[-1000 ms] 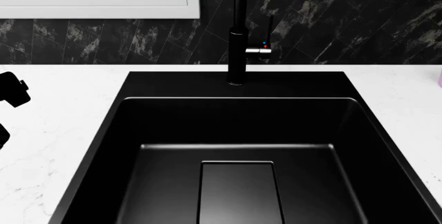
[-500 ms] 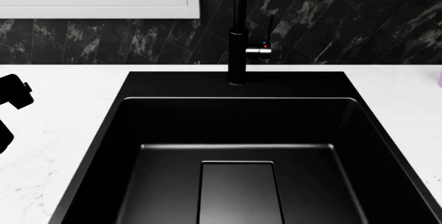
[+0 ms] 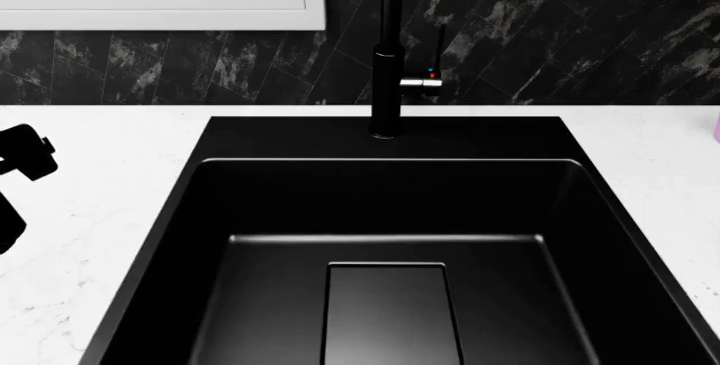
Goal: Pick the kiwi from the counter and place it in the sink. Then turn on the sink faucet.
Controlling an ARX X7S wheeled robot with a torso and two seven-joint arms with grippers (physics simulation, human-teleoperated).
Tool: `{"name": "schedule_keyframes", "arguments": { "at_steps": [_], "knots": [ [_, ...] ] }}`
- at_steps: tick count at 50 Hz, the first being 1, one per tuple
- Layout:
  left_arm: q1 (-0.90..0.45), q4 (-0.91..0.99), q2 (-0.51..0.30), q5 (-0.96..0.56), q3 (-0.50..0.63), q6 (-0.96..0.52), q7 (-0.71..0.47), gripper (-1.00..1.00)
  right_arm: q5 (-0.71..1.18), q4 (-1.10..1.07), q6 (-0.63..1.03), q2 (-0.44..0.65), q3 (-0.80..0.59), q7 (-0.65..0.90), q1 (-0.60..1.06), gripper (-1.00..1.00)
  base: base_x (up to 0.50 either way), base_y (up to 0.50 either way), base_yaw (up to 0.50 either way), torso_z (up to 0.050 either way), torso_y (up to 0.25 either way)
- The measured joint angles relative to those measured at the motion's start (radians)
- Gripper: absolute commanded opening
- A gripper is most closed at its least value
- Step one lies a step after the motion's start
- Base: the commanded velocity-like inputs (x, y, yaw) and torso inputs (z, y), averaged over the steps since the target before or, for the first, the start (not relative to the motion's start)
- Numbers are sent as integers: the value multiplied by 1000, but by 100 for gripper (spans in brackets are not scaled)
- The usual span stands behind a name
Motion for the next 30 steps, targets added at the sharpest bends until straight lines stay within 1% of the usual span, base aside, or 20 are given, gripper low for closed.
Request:
{"name": "schedule_keyframes", "arguments": {
  "at_steps": [12, 30],
  "knots": [
    [0, -14, 6, 8, 3, 2, 7, 100, 27, 81, -37, -51, -11, -43, -57, 100, 0, 0, 0, 0, 0],
    [-7, -33, 16, 19, 9, 2, 18, 100, 48, 129, -63, -81, -9, -62, -108, 100, 0, 0, 0, 0, 0]
  ]
}}
